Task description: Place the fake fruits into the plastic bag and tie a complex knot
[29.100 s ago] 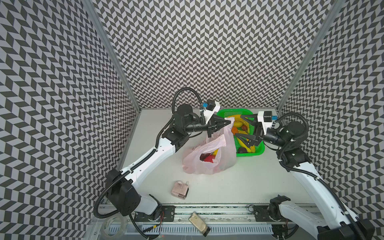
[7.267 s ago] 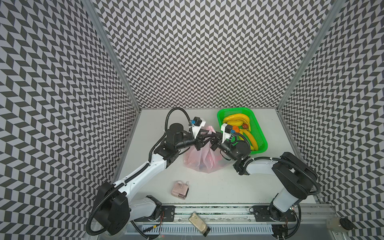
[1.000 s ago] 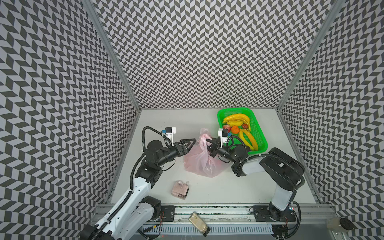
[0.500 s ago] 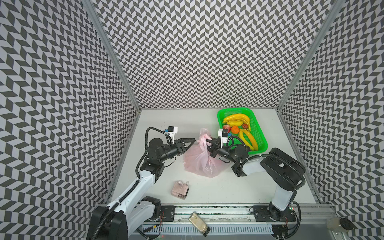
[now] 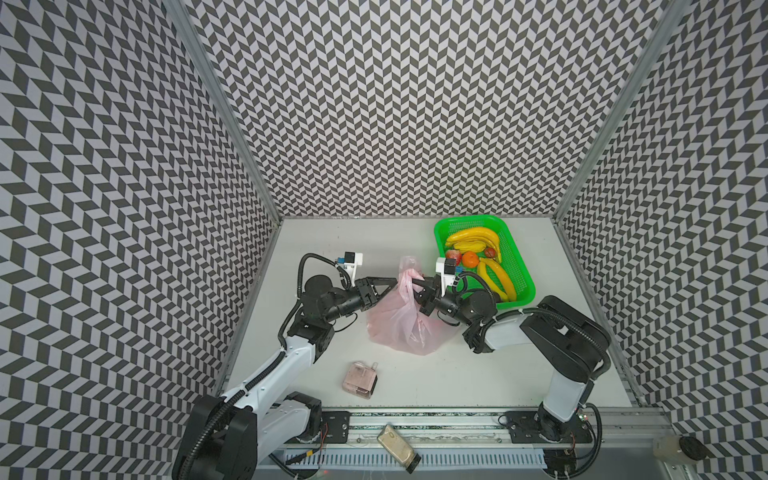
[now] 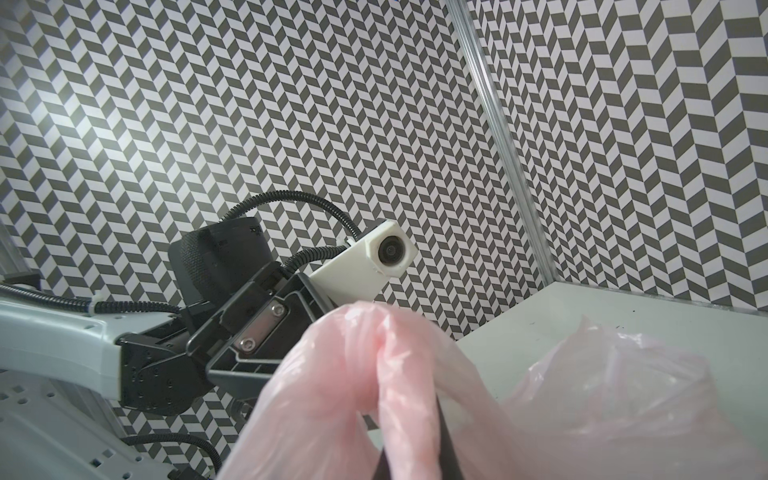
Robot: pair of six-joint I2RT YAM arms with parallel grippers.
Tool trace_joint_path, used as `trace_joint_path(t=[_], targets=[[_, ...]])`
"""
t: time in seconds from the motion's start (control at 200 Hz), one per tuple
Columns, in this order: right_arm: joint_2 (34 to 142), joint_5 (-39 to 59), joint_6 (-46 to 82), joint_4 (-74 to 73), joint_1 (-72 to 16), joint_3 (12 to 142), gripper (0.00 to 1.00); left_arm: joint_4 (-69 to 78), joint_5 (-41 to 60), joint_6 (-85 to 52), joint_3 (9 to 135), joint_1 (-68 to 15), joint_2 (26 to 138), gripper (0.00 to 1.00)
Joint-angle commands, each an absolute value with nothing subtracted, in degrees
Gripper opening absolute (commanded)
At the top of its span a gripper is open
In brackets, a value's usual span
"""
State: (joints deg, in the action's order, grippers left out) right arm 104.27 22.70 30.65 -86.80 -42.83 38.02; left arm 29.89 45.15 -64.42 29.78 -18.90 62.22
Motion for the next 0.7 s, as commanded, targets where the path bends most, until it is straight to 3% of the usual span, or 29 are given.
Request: trace_joint_path(t=[0.0, 0.691], targets=[[102.42, 23.55, 31.22, -106.27, -42.71, 37.94, 0.00, 33.17, 45.33, -65.53, 30.06, -19.59, 63.16, 0.31], [102.52, 24.95, 32.21, -106.72, -42.71, 38.32, 0.00, 35.57, 44.06, -64.51, 32.08, -21.27, 67.00, 0.33]])
